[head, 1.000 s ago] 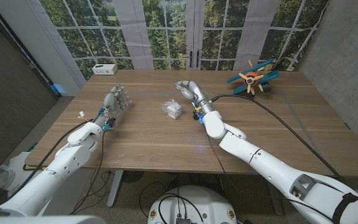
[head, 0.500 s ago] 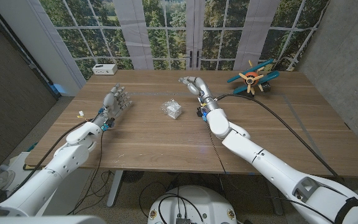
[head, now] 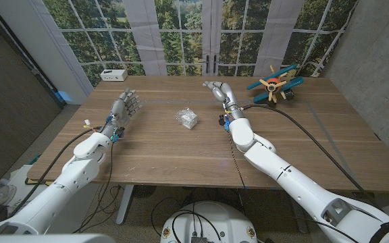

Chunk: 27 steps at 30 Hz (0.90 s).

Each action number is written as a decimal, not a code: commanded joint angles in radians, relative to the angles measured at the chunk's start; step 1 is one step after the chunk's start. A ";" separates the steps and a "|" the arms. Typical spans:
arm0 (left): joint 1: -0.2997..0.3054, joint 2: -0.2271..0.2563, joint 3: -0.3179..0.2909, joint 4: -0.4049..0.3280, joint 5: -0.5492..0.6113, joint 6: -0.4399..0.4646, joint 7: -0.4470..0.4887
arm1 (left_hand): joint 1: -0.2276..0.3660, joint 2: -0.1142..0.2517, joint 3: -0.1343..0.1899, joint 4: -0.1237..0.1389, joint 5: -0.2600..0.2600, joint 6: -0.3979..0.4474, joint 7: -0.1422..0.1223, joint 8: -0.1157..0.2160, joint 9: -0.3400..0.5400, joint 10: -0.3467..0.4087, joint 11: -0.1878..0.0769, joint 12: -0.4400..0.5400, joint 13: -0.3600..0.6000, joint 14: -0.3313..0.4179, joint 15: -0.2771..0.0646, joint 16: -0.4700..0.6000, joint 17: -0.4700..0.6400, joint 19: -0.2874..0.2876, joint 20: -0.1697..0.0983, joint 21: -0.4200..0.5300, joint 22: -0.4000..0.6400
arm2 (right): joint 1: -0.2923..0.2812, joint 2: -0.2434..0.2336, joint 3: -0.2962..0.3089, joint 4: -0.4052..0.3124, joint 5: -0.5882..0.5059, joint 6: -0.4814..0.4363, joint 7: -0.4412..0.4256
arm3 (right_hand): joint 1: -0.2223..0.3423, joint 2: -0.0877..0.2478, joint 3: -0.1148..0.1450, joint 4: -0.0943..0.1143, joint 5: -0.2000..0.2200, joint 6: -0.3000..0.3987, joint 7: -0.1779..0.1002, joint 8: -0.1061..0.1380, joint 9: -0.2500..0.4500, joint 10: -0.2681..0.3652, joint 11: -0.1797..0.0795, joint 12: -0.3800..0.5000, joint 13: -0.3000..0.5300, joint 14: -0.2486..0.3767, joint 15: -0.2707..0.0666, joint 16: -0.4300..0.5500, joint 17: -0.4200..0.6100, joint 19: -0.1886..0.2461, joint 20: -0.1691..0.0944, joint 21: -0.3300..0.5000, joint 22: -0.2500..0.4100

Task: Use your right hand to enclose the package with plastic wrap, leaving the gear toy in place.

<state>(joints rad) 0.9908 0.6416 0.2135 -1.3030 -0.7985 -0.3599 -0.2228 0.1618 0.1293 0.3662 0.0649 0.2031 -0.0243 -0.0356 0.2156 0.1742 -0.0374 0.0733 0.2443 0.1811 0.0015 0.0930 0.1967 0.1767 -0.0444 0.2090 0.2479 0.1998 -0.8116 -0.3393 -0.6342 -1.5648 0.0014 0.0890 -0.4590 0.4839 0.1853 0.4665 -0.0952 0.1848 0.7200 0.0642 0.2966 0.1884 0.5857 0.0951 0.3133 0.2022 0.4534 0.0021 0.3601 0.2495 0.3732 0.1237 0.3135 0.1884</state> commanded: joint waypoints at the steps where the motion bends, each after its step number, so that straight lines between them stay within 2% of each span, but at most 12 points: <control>1: -0.004 -0.003 -0.005 0.033 0.001 -0.059 -0.036 | 0.014 0.001 0.013 -0.002 -0.003 0.009 -0.014 0.002 0.002 0.011 0.004 0.003 0.003 0.000 -0.006 0.001 -0.001 0.010 0.003 0.006 0.003 | -0.056 0.000 0.053 -0.041 0.042 -0.014 -0.075 | 0.004 -0.012 0.006 -0.006 -0.001 0.003 0.010 -0.004 0.004 -0.007 0.004 -0.005 0.005 -0.002 0.008 0.001 0.005 0.005 0.007 0.001 0.004; 4: -0.013 -0.003 -0.003 0.045 -0.012 -0.052 -0.060 | 0.016 0.001 0.015 -0.004 -0.003 0.008 -0.017 -0.001 0.002 0.009 0.006 0.000 0.003 0.002 -0.002 0.000 -0.001 0.011 0.003 0.005 0.002 | -0.070 -0.005 0.065 -0.056 0.046 -0.025 -0.094 | 0.004 -0.012 0.006 -0.006 -0.001 0.003 0.012 -0.005 0.004 -0.008 0.005 -0.006 0.006 -0.002 0.010 0.002 0.005 0.005 0.008 0.001 0.004; 6: -0.022 -0.004 0.001 0.057 -0.018 -0.052 -0.084 | 0.017 0.001 0.016 -0.004 -0.004 0.006 -0.017 -0.003 0.002 0.007 0.007 -0.001 0.003 0.001 -0.001 0.000 -0.001 0.011 0.004 0.005 0.002 | -0.084 -0.017 0.069 -0.095 0.009 -0.088 -0.136 | 0.005 -0.011 0.006 -0.007 -0.001 0.002 0.012 -0.006 0.004 -0.008 0.006 -0.007 0.006 -0.004 0.011 0.001 0.006 0.005 0.008 0.001 0.004; 8: -0.025 -0.005 0.002 0.061 -0.022 -0.053 -0.094 | 0.019 0.001 0.017 -0.006 -0.004 0.001 -0.020 -0.007 0.002 0.004 0.006 -0.004 0.003 -0.001 -0.002 -0.002 -0.001 0.012 0.004 0.005 0.002 | -0.087 -0.022 0.069 -0.105 0.002 -0.105 -0.144 | 0.006 -0.012 0.007 -0.008 -0.001 0.003 0.012 -0.007 0.004 -0.011 0.005 -0.009 0.006 -0.007 0.008 0.000 0.006 0.004 0.008 0.001 0.004; 11: -0.020 0.001 0.001 0.056 -0.027 -0.044 -0.101 | 0.022 0.001 0.020 -0.008 -0.006 -0.011 -0.026 -0.015 0.002 -0.006 0.005 -0.012 0.004 -0.008 0.002 -0.007 -0.001 0.013 0.004 0.005 0.002 | -0.103 -0.012 0.078 -0.105 -0.014 -0.109 -0.196 | 0.003 -0.022 0.008 -0.013 -0.002 -0.016 0.008 -0.025 0.005 -0.059 -0.007 -0.036 0.006 -0.066 0.016 -0.029 0.002 -0.018 0.008 -0.009 0.004; 12: -0.016 0.002 -0.001 0.053 -0.028 -0.044 -0.097 | 0.022 0.000 0.021 -0.009 -0.006 -0.017 -0.028 -0.019 0.002 -0.008 0.004 -0.013 0.004 -0.011 0.001 -0.008 -0.001 0.013 0.004 0.004 0.002 | -0.106 0.000 0.076 -0.100 -0.035 -0.115 -0.235 | 0.002 -0.023 0.009 -0.015 -0.003 -0.031 0.006 -0.036 0.005 -0.075 -0.001 -0.046 0.006 -0.093 0.016 -0.042 0.000 -0.052 0.012 -0.024 0.004; 13: -0.012 0.003 -0.003 0.051 -0.029 -0.043 -0.095 | 0.023 0.000 0.021 -0.009 -0.007 -0.019 -0.028 -0.020 0.002 -0.012 0.003 -0.015 0.004 -0.011 0.002 -0.008 -0.001 0.013 0.004 0.004 0.002 | -0.110 0.016 0.078 -0.095 -0.050 -0.121 -0.273 | 0.001 -0.020 0.012 -0.016 -0.003 -0.053 -0.001 -0.050 0.005 -0.099 -0.004 -0.059 0.006 -0.117 0.015 -0.055 -0.002 -0.068 0.017 -0.031 0.004; 16: -0.001 0.003 -0.010 0.041 -0.034 -0.043 -0.081 | 0.024 -0.001 0.022 -0.011 -0.008 -0.027 -0.029 -0.024 0.002 -0.018 0.002 -0.019 0.004 -0.015 0.004 -0.010 0.000 0.013 0.005 0.004 0.002 | -0.116 0.030 0.085 -0.068 -0.041 -0.061 -0.298 | -0.003 -0.028 0.009 -0.018 -0.004 -0.062 -0.004 -0.058 0.006 -0.118 -0.015 -0.070 0.006 -0.124 0.013 -0.060 -0.005 -0.068 0.021 -0.032 0.003; 18: 0.000 0.006 -0.012 0.042 -0.036 -0.043 -0.086 | 0.024 -0.002 0.023 -0.012 -0.008 -0.032 -0.032 -0.027 0.002 -0.022 0.000 -0.022 0.004 -0.016 0.005 -0.010 0.000 0.013 0.005 0.003 0.003 | -0.120 0.034 0.088 -0.067 -0.048 -0.059 -0.315 | -0.004 -0.027 0.009 -0.019 -0.004 -0.076 -0.006 -0.066 0.006 -0.136 -0.009 -0.079 0.006 -0.130 0.018 -0.064 -0.005 -0.067 0.023 -0.033 0.003; 20: -0.003 0.005 -0.013 0.044 -0.040 -0.042 -0.092 | 0.025 -0.003 0.023 -0.012 -0.009 -0.037 -0.034 -0.029 0.002 -0.025 0.000 -0.024 0.004 -0.019 0.007 -0.012 0.000 0.013 0.005 0.003 0.003 | -0.126 0.037 0.093 -0.070 -0.041 -0.051 -0.320 | -0.006 -0.027 0.008 -0.020 -0.005 -0.110 -0.019 -0.083 0.006 -0.158 -0.014 -0.089 0.006 -0.132 0.016 -0.065 -0.005 -0.066 0.024 -0.034 0.003; 27: -0.035 -0.002 -0.005 0.077 -0.044 -0.031 -0.114 | 0.025 -0.004 0.023 -0.014 -0.010 -0.041 -0.035 -0.031 0.002 -0.030 0.002 -0.027 0.004 -0.021 0.008 -0.012 0.000 0.011 0.005 0.002 0.003 | -0.140 0.044 0.107 -0.065 -0.028 -0.031 -0.334 | -0.006 -0.027 0.007 -0.021 -0.005 -0.107 -0.016 -0.083 0.006 -0.156 -0.014 -0.089 0.006 -0.135 0.014 -0.066 -0.005 -0.065 0.021 -0.034 0.003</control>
<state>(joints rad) 0.9817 0.6442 0.2063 -1.2541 -0.8309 -0.4038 -0.3125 0.1800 0.1262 0.3854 0.0538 0.1957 -0.0572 -0.0713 0.1884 0.1742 -0.0575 0.0715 0.2169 0.1842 -0.0140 0.0998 0.1848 0.1748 -0.0355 0.2106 0.2477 0.2000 -0.9249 -0.3149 -0.5486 -1.6380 -0.0267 0.0293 -0.7310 0.4780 0.1647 0.4737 -0.1104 0.1810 0.6158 0.0426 0.2160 0.1934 0.4319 0.0804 0.2282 0.2073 0.3208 0.0159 0.2956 0.2412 0.3071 0.1430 0.2809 0.1883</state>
